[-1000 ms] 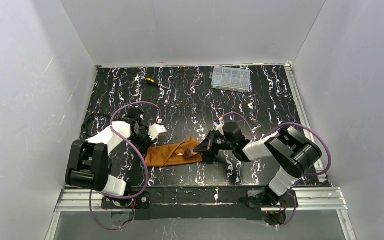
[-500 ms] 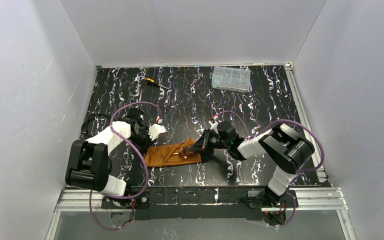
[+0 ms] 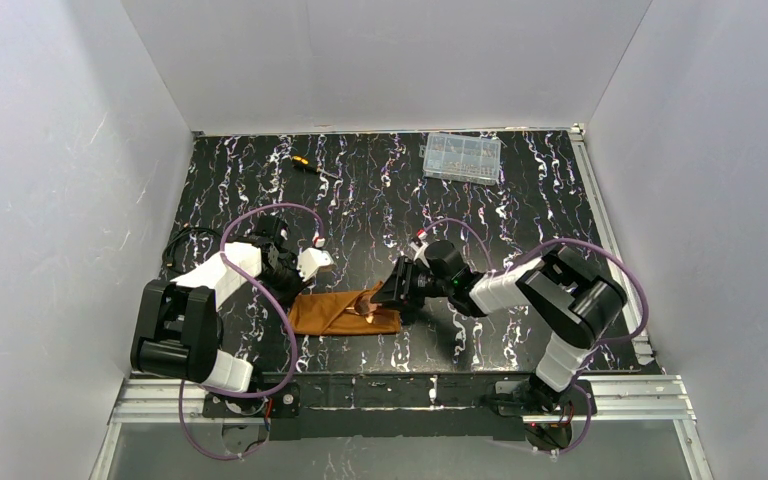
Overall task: Fold the napkin into a case and place the utensils inside
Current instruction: Insert the spoon into the folded napkin, then reset both arms
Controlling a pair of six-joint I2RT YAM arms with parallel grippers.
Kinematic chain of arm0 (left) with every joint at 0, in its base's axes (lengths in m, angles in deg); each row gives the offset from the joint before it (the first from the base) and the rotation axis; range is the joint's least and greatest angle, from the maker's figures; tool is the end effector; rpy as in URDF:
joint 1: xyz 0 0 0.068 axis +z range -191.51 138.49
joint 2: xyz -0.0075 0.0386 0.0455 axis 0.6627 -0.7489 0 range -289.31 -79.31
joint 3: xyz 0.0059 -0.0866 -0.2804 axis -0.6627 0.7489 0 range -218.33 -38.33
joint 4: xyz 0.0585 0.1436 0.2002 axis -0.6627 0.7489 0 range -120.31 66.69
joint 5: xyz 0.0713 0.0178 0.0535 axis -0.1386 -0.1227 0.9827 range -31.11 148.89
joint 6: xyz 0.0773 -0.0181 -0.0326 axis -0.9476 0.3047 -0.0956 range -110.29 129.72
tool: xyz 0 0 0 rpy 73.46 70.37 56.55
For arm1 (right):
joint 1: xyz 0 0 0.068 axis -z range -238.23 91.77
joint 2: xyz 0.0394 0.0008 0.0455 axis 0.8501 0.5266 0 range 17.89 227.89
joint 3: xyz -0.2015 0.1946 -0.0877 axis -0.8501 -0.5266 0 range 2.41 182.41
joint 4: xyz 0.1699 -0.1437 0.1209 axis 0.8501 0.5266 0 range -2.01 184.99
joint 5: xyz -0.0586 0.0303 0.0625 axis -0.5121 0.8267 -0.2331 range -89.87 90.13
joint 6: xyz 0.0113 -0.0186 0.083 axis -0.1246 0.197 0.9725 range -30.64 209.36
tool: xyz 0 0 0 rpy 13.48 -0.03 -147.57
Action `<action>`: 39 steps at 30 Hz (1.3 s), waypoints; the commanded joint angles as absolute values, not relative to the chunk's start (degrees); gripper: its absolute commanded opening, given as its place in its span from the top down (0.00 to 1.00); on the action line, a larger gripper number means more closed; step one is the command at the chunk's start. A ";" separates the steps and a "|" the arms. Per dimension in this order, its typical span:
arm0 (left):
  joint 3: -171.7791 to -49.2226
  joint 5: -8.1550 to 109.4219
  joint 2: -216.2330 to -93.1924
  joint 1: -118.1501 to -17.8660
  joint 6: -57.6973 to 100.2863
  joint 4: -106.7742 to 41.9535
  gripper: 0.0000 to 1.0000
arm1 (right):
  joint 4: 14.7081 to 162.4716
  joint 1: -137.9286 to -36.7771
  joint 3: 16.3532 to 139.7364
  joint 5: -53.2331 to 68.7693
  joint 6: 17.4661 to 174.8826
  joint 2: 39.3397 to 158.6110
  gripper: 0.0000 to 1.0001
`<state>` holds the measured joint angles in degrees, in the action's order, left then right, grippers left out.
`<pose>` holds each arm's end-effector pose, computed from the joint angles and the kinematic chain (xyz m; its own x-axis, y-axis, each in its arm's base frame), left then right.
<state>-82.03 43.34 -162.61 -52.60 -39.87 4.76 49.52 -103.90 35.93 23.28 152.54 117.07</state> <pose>0.2372 -0.0672 0.1510 -0.4195 0.8297 -0.3682 0.8858 0.4628 0.0337 0.2200 0.2678 0.1391 -0.9491 0.2026 -0.2410 -0.1222 0.4686 0.8749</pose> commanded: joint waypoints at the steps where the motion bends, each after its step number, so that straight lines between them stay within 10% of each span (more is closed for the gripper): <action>1: -80.90 42.46 -163.46 -53.02 -40.91 4.92 0.88 | 60.31 -104.20 37.34 20.59 145.75 111.74 0.42; 13: -85.84 45.65 -160.36 -52.51 -39.76 11.50 0.79 | 99.72 -104.06 49.82 11.14 126.22 100.16 0.03; 23: -94.72 55.94 -154.47 -50.30 -39.86 16.71 0.66 | 113.16 -98.57 50.60 1.56 121.55 90.69 0.01; 25: -96.28 59.01 -152.30 -49.64 -39.50 15.64 0.56 | 114.18 -95.87 51.94 0.90 120.28 88.83 0.01; 27: -96.85 63.66 -149.80 -49.17 -37.53 11.69 0.05 | 114.39 -92.86 53.74 0.63 118.33 87.20 0.02; 39: -98.34 47.04 -154.05 -44.63 -2.29 -4.62 0.01 | 83.97 -87.12 40.82 -47.27 101.23 81.11 0.01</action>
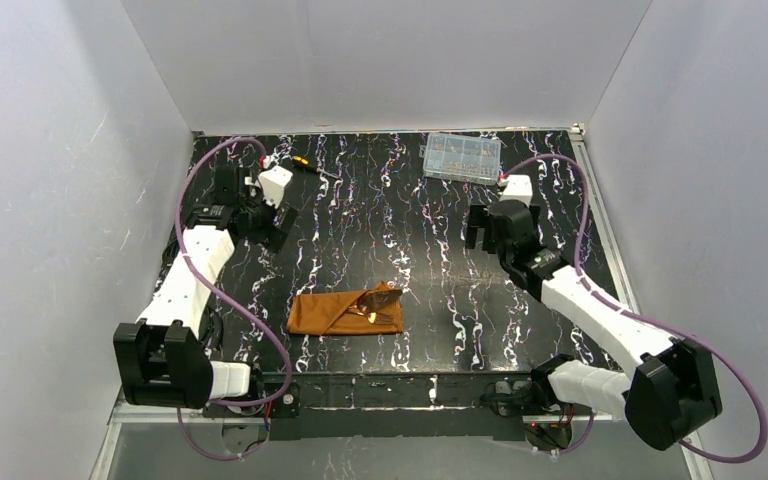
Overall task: Fold the napkin into a case and place the utensils inside
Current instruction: Reset both arms
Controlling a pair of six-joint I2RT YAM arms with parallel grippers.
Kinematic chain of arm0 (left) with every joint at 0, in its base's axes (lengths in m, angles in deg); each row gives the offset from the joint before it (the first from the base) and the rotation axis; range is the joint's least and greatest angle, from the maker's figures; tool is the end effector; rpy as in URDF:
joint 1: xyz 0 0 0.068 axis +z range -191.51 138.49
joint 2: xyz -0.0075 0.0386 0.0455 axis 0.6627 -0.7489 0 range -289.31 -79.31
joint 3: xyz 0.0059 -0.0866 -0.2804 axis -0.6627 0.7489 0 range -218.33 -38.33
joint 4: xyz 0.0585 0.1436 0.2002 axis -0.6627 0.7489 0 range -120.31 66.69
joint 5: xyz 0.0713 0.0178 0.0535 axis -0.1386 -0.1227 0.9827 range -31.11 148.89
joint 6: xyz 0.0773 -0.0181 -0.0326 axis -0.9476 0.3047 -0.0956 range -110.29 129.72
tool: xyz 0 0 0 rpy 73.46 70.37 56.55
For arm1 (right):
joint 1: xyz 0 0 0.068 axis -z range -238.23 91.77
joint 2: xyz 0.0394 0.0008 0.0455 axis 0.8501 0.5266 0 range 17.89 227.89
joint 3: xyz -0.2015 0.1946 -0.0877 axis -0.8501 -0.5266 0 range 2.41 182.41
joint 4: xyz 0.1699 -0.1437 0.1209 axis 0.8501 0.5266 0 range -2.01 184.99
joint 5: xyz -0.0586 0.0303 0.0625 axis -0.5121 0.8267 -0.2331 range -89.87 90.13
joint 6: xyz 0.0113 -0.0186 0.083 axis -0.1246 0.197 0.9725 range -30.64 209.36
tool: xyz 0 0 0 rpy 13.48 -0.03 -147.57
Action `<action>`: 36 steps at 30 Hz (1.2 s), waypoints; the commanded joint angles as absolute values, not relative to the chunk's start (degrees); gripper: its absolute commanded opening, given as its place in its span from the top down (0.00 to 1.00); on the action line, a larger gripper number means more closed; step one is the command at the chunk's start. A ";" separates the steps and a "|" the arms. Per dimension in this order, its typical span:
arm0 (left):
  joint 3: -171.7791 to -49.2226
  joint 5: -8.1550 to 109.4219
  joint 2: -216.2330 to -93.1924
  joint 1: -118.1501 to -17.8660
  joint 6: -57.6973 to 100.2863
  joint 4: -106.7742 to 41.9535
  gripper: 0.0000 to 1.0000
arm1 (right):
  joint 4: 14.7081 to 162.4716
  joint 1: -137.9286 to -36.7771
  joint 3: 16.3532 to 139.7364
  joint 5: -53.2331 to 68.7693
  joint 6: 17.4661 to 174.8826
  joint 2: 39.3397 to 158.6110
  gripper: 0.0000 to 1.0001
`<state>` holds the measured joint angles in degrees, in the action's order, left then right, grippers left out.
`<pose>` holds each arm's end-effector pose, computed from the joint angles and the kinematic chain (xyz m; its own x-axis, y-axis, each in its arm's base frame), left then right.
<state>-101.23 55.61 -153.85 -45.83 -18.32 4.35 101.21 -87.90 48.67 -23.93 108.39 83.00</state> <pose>0.2895 -0.0263 0.2916 -0.5824 0.5146 -0.6292 0.4401 0.8504 0.2882 0.2447 0.1039 0.2769 -0.4855 0.0661 -0.8717 0.0068 0.9974 0.0718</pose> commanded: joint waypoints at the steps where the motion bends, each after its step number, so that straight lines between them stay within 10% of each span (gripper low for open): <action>1: -95.91 46.24 -153.53 -44.66 -0.41 -9.10 0.01 | 80.12 -86.35 38.67 -50.42 102.25 80.83 0.01; 16: -65.16 48.23 -156.91 -44.07 1.74 -61.93 0.01 | 44.42 -71.62 21.54 -50.31 98.49 91.35 0.01; 30: -53.91 51.39 -163.90 -42.65 6.15 -90.49 0.02 | 11.52 -68.11 13.46 -22.46 84.53 110.10 0.01; 36: -53.93 53.36 -163.67 -42.65 7.05 -90.22 0.01 | 21.40 -65.48 18.17 -24.59 88.93 109.85 0.01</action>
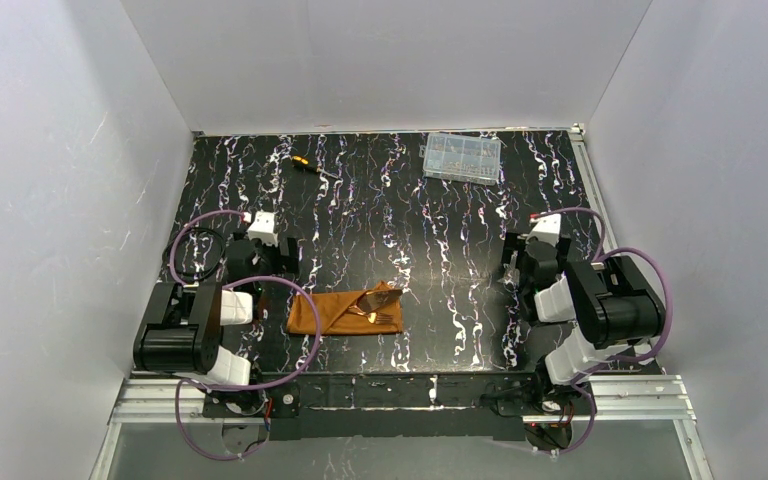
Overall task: Fold the napkin into a case and place the utensils inside
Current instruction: Reset both arms
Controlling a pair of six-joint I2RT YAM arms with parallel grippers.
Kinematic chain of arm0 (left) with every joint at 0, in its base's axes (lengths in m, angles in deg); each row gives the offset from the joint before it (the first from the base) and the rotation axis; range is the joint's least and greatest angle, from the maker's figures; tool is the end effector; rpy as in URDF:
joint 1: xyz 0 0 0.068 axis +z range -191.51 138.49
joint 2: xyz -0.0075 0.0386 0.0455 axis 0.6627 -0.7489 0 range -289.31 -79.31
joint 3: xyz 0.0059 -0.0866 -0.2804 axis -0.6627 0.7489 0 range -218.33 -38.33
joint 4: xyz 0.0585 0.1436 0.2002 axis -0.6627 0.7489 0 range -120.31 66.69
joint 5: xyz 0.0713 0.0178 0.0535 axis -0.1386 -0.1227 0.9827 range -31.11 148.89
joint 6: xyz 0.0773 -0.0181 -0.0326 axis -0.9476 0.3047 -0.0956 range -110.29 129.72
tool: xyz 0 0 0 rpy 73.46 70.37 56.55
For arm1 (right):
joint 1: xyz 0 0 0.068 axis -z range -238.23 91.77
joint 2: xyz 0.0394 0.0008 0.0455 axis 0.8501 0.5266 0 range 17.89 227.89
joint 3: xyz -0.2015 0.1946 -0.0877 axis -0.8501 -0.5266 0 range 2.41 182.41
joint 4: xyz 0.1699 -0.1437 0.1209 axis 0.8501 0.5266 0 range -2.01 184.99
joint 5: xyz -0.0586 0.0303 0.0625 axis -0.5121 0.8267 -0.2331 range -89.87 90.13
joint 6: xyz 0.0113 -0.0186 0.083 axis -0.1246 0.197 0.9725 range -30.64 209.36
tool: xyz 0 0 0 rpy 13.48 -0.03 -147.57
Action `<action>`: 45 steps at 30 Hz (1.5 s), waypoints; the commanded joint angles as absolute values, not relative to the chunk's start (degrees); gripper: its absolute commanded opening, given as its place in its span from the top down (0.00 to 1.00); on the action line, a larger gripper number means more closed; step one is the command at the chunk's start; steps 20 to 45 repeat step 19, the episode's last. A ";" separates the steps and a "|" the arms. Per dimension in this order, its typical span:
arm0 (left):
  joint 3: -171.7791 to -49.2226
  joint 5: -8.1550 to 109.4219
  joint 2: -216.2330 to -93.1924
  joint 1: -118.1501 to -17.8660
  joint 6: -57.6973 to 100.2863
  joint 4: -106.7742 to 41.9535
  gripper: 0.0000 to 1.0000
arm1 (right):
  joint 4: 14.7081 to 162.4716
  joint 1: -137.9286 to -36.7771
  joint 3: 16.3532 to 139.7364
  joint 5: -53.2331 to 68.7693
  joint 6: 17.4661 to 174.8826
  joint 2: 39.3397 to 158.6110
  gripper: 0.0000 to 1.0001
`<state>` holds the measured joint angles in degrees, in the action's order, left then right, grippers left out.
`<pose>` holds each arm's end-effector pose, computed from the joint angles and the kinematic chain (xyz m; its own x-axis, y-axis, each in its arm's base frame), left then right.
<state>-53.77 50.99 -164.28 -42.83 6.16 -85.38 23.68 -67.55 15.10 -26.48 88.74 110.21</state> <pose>0.2777 -0.0169 0.1602 -0.2395 0.0670 -0.9686 0.1711 0.9849 0.0258 0.2716 0.0103 0.1397 -0.2636 -0.0531 -0.9632 0.2785 0.9518 -0.1286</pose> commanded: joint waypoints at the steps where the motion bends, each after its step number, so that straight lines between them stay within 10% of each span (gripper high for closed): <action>1: -54.16 54.24 -163.98 -42.65 7.40 -90.23 0.01 | 20.59 -65.44 17.81 -24.70 88.77 109.81 0.01; 45: -55.57 58.04 -163.91 -42.56 9.31 -87.24 0.01 | 19.10 -65.48 17.39 -24.80 88.62 110.17 0.01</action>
